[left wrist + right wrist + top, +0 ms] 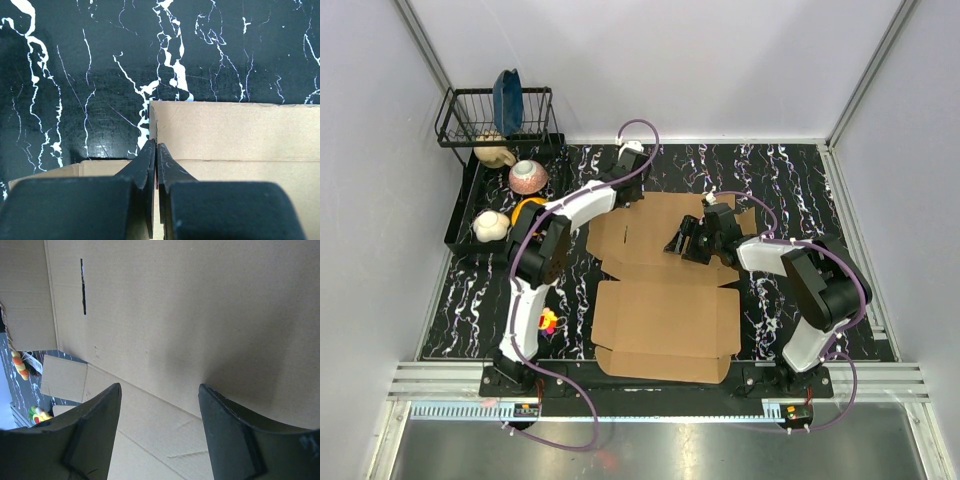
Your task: Fold the paper box
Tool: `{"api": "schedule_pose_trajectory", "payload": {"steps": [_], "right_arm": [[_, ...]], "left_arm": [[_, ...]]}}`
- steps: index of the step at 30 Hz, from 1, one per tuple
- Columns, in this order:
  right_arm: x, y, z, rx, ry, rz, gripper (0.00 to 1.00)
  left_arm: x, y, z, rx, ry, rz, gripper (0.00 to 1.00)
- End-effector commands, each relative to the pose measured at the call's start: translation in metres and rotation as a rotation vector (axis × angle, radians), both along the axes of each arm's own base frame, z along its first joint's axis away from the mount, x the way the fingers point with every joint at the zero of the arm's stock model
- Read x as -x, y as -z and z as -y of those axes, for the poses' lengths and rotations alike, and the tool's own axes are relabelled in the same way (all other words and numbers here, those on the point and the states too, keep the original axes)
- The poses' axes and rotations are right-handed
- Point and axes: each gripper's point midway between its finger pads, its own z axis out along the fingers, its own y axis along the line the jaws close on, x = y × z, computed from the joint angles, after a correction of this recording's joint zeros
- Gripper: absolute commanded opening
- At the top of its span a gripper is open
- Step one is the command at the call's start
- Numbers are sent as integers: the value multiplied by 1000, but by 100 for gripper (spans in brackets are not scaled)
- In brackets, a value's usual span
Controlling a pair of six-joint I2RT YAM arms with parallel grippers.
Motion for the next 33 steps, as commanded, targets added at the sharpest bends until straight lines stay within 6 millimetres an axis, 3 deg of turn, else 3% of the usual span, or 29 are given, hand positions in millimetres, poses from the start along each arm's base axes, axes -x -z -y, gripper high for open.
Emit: {"api": "schedule_pose_trajectory", "payload": {"steps": [1, 6, 10, 13, 14, 16, 17, 21, 23, 24, 33], "right_arm": [[20, 30, 5, 61, -17, -102, 70], [20, 19, 8, 72, -7, -88, 75], [20, 0, 18, 114, 9, -69, 87], [16, -28, 25, 138, 34, -16, 91], [12, -48, 27, 134, 38, 34, 93], [12, -61, 36, 171, 59, 57, 94], [8, -80, 38, 168, 67, 103, 94], [5, -118, 48, 182, 106, 189, 95], [1, -136, 55, 202, 120, 242, 96], [-1, -140, 56, 213, 123, 255, 96], [-27, -169, 54, 268, 94, 326, 96]], "left_arm": [[14, 19, 8, -86, 24, -49, 0], [19, 34, 11, -140, 19, -58, 0], [23, 37, 9, -140, -5, -48, 0], [27, 30, 5, -116, -28, -12, 0], [32, 34, 2, -109, -32, -9, 0], [34, 19, 2, -68, -43, 23, 0], [39, 24, 0, -58, -44, 28, 0], [47, -1, -4, 10, -52, 106, 0], [55, 1, -8, 38, -56, 132, 0], [57, -13, -9, 68, -57, 166, 0], [79, -58, -12, 265, 13, 448, 3]]}}
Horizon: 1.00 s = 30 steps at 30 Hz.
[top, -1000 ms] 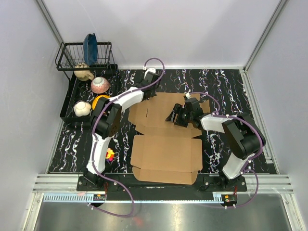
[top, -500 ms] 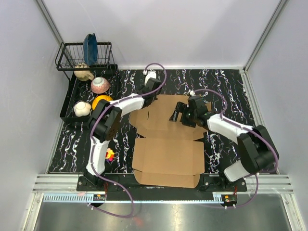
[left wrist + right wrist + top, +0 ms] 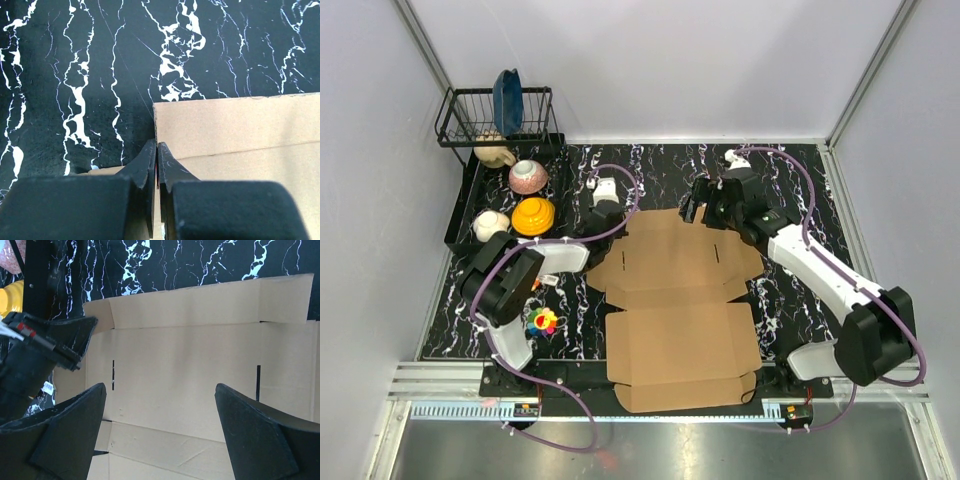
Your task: Fold the paper box
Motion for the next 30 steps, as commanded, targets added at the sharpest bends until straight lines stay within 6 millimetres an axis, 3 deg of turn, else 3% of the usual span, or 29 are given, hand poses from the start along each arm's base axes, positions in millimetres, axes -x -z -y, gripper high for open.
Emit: {"api": "schedule_pose_trajectory", "payload": {"steps": [1, 3, 4, 6, 7, 9, 10, 11, 16, 20, 23, 30], "right_arm": [[-15, -18, 3, 55, 1, 51, 96], [-20, -24, 2, 51, 8, 65, 96], [-23, -24, 1, 47, 13, 71, 95], [-29, -29, -1, 40, 19, 92, 95], [-32, -26, 0, 48, 24, 93, 95], [-39, -31, -1, 50, 27, 124, 94], [-41, -28, -1, 69, 24, 131, 94], [-44, -29, -1, 82, 14, 143, 94], [-52, -40, -12, 157, -130, 258, 92], [-53, -65, -19, 185, -225, 350, 92], [-49, -78, -32, 187, -338, 419, 91], [-45, -47, -48, 262, -545, 442, 88]], "left_arm": [[-10, -64, 21, 140, 90, 257, 3], [-11, -83, 28, 160, 144, 341, 4], [-14, -102, 31, 167, 166, 424, 4], [-10, -116, 35, 171, 216, 503, 4], [-10, -137, 36, 176, 234, 602, 5], [-3, -139, 39, 165, 277, 659, 5], [0, -155, 39, 190, 284, 731, 6], [6, -147, 42, 187, 321, 735, 7], [28, -148, 44, 235, 344, 824, 10], [36, -134, 42, 227, 311, 811, 0], [38, -128, 44, 202, 300, 816, 0], [46, -126, 52, 145, 303, 839, 0]]}}
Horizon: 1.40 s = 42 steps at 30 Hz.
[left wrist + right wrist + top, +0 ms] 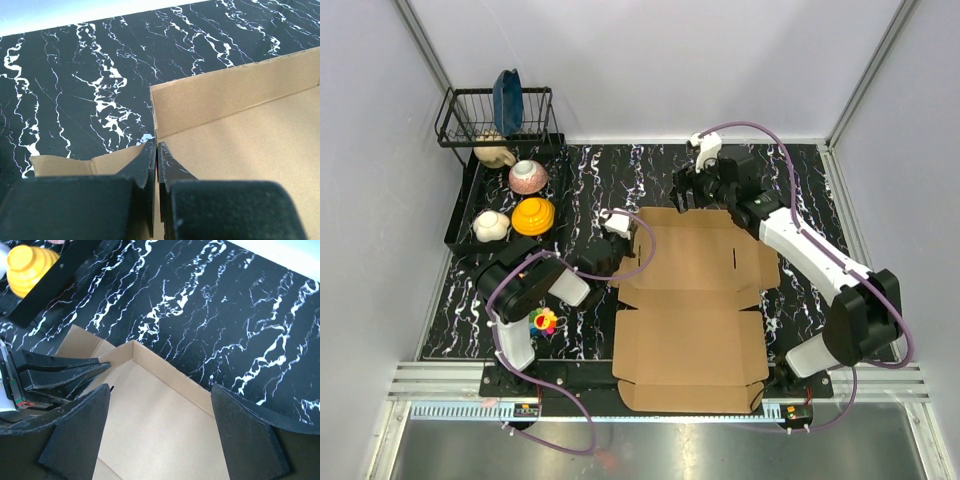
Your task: Fold the paper box
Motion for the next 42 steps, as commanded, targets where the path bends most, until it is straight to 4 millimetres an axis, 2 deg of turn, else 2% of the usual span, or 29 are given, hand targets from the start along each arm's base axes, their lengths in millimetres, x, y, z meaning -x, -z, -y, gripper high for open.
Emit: {"api": "schedule_pose_trajectory", "payload": {"steps": [1, 3, 4, 8, 9, 11, 12, 14, 16, 18, 21, 23, 24, 25, 27, 33, 37, 40, 42], "right_arm": [[3, 15, -20, 69, -205, 73, 86], [8, 26, -25, 85, -273, 78, 85], [7, 38, -24, 110, -284, 73, 85], [1, 57, -24, 163, -316, 68, 82], [0, 66, -27, 174, -329, 53, 81], [-4, 68, -31, 175, -349, 47, 79], [-5, 78, -35, 178, -371, 29, 78], [-11, 74, -43, 168, -384, 36, 75], [-12, 81, -50, 164, -411, 16, 73], [-15, 94, -50, 190, -411, -1, 72], [-22, 104, -53, 196, -409, -4, 70], [-27, 104, -57, 187, -416, 7, 69], [-28, 114, -58, 197, -419, -18, 69], [-32, 111, -60, 198, -421, -10, 68], [-34, 123, -59, 222, -422, -29, 67], [-41, 139, -65, 224, -442, -57, 64], [-43, 148, -66, 233, -446, -70, 65], [-49, 148, -65, 246, -427, -55, 73], [-48, 148, -67, 243, -443, -57, 70]], "left_arm": [[4, -98, 7, 199, 1, 338, 0], [5, -98, 8, 195, 5, 341, 0], [6, -98, 9, 197, 8, 341, 0], [10, -98, 10, 194, 25, 340, 0], [11, -98, 10, 192, 28, 340, 0], [12, -99, 10, 172, 33, 353, 0], [12, -98, 10, 170, 35, 351, 0], [13, -99, 10, 169, 42, 354, 0], [14, -99, 11, 156, 46, 363, 0], [14, -99, 9, 150, 41, 364, 0], [16, -99, 11, 143, 57, 369, 0], [16, -99, 11, 143, 59, 367, 0], [17, -98, 11, 142, 60, 366, 0], [17, -99, 12, 145, 63, 368, 0], [17, -99, 12, 141, 64, 369, 0], [18, -98, 12, 137, 70, 370, 0], [19, -99, 13, 135, 77, 374, 0], [19, -99, 14, 126, 82, 378, 0], [19, -99, 15, 123, 88, 380, 0]]}}
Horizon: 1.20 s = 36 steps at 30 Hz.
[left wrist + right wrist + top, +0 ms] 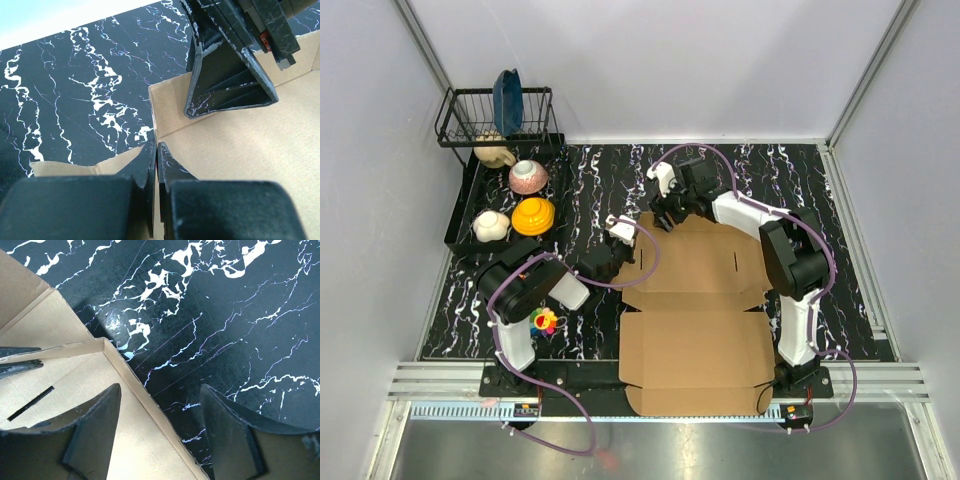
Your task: Fold the paper box
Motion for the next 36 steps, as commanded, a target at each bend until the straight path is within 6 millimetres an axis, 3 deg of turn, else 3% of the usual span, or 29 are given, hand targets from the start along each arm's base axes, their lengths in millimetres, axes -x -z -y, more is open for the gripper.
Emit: {"api": "schedule_pose_trajectory", "payload": {"steps": [1, 12, 16, 18, 19, 20, 24, 27, 31, 36], "right_arm": [[-8, -19, -15, -29, -44, 53, 61], [13, -5, -8, -6, -49, 2, 22], [18, -7, -7, 4, -42, 4, 8], [19, -9, -5, 14, -18, 7, 0], [20, -10, -5, 17, -7, 5, 0], [20, -9, -2, 31, 28, -5, 0], [35, -5, 7, 69, 74, -13, 0], [42, -6, 14, 90, 98, 17, 0], [44, -24, 24, 117, 125, 117, 0], [41, -63, 41, 190, 160, 298, 0]], "left_arm": [[6, -105, 11, 238, 58, 325, 0], [1, -106, 6, 245, 17, 318, 4], [-2, -111, 1, 259, -16, 324, 14], [-4, -119, -3, 269, -45, 335, 28], [-7, -122, -9, 279, -80, 337, 33], [-7, -125, -13, 283, -98, 340, 44], [-4, -143, -26, 279, -147, 344, 59], [-2, -152, -37, 272, -187, 327, 64], [2, -160, -54, 281, -252, 301, 68], [2, -158, -66, 226, -319, 194, 70]]}}
